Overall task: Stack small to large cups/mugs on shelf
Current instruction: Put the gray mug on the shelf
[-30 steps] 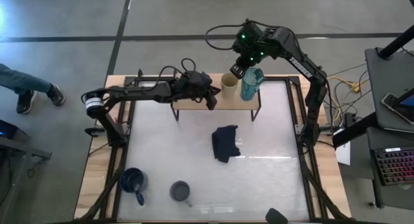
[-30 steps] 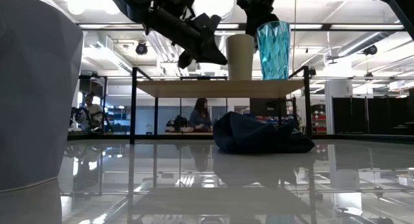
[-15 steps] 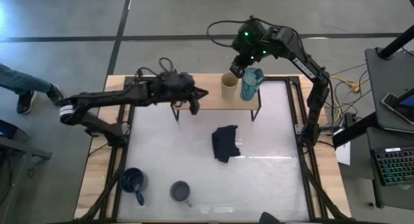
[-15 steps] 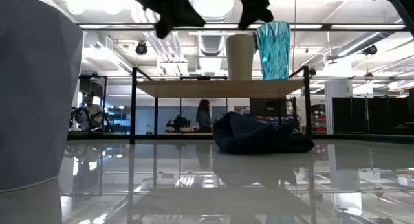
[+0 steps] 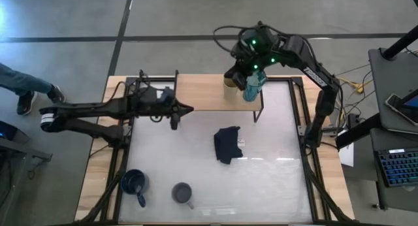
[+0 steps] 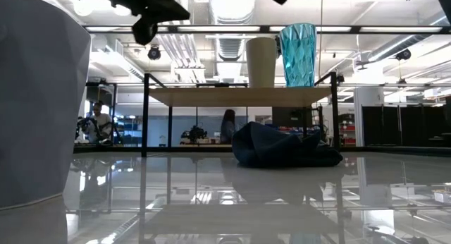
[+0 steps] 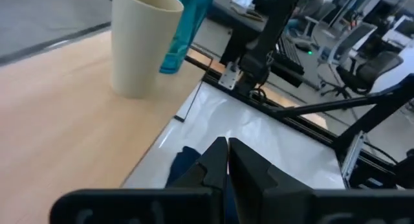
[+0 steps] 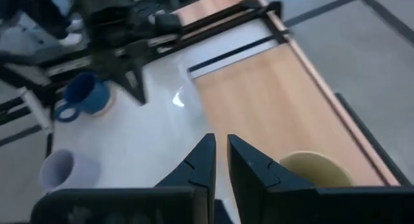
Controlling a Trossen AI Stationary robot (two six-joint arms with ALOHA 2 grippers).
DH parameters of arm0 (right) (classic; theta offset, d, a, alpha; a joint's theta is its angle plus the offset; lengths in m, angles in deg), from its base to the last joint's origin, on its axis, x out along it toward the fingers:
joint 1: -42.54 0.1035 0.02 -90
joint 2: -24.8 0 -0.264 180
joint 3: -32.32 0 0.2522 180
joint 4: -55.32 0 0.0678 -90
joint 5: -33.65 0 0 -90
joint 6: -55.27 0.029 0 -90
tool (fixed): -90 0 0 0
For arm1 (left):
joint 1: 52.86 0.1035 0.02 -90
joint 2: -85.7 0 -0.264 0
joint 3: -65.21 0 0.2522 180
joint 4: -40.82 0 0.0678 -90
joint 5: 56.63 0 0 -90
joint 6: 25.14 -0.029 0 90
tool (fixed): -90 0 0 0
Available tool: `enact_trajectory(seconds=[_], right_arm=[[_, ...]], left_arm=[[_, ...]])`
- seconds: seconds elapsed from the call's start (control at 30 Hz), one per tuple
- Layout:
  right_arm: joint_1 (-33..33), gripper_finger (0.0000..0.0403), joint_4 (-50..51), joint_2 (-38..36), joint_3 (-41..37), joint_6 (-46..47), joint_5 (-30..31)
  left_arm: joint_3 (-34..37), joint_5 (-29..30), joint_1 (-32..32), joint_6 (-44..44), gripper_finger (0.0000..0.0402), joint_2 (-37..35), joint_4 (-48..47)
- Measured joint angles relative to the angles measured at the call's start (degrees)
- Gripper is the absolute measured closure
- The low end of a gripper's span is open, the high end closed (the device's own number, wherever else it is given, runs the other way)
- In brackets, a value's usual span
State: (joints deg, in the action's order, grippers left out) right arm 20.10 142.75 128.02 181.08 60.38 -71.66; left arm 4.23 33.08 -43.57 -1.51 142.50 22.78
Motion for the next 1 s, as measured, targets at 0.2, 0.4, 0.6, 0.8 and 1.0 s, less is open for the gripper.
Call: enact_trajectory(seconds=[0.2,0.4,0.6,0.8,1.0], right_arm=[[4.84,0.0369,0.11,-0.02,0.00,2.74,0.09],[8.86,0.0369,0.13,-0.02,-0.03,6.75,0.30],[11.99,0.0369,0.18,-0.02,-0.11,8.46,0.28],[14.31,0.0369,-0.12,0.00,-0.11,8.46,0.29],[16.90,0.0369,-4.85,0.00,-0.54,11.09,0.31]], left_arm=[[5.39,1.35,-1.91,3.06,0.0382,-4.93,3.29],[7.07,1.45,-3.60,5.96,0.0344,-9.40,1.07],[7.40,0.06,-5.15,6.02,0.0338,-12.26,-2.32],[8.45,-2.01,-7.06,6.02,0.0338,-14.17,-2.40],[11.13,-2.70,-9.15,6.19,0.0338,-16.53,-2.39]])
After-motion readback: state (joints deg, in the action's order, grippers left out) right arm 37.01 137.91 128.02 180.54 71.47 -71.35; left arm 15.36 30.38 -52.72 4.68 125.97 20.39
